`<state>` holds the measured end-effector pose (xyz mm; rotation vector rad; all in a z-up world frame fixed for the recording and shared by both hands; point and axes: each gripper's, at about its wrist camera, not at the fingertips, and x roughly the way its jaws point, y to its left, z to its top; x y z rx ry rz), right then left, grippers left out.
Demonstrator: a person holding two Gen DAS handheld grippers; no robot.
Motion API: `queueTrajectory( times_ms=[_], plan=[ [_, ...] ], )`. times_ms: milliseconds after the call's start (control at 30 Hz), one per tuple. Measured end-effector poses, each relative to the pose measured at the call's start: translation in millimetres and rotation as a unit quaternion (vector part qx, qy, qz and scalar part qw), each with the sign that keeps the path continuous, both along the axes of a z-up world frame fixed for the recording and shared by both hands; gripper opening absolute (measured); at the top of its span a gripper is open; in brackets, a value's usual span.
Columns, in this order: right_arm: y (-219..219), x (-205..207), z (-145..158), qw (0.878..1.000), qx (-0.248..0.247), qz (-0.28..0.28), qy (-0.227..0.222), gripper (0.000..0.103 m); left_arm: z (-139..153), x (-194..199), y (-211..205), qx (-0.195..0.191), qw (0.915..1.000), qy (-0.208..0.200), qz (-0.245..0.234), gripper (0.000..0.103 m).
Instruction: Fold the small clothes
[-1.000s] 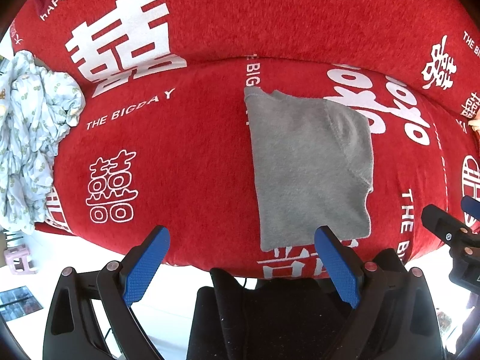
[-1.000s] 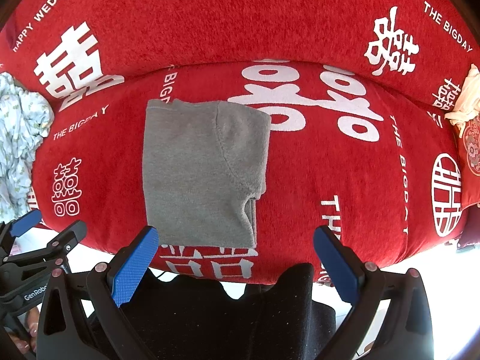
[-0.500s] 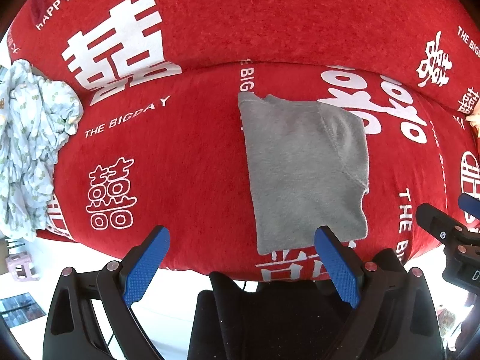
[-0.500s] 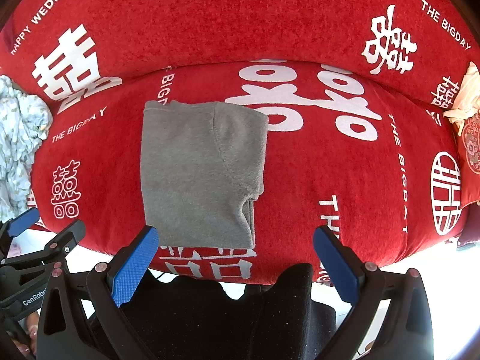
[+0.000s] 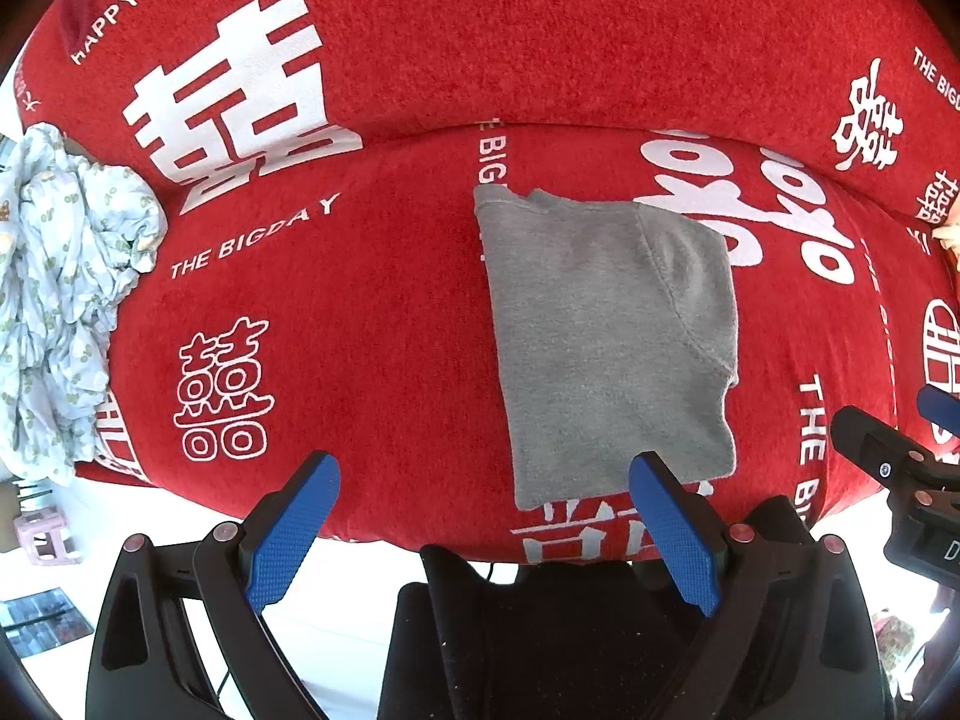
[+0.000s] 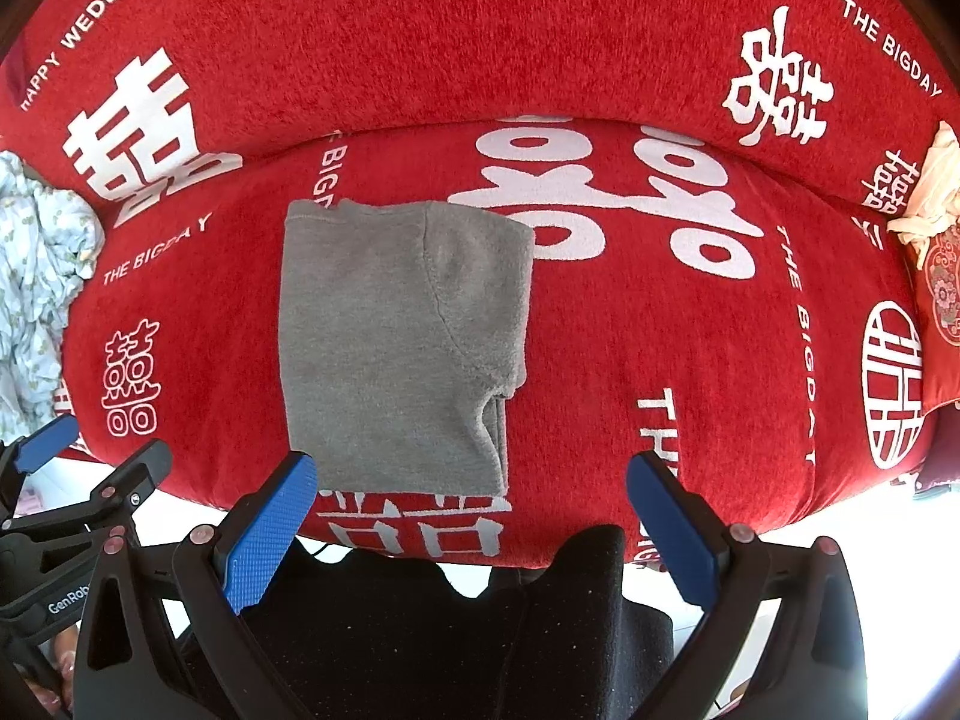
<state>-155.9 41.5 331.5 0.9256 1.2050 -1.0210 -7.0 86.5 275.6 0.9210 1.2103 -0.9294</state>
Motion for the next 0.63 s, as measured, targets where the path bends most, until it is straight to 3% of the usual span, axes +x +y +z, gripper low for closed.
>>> queueTrajectory(
  times_ms=[633],
  plan=[
    [-2.7, 1.8, -9.3, 1.000, 0.015, 0.008, 0.002, 0.103, -3.0, -1.2, -6.0, -0.009, 0.9998, 0.013, -0.008, 0.098]
  ],
)
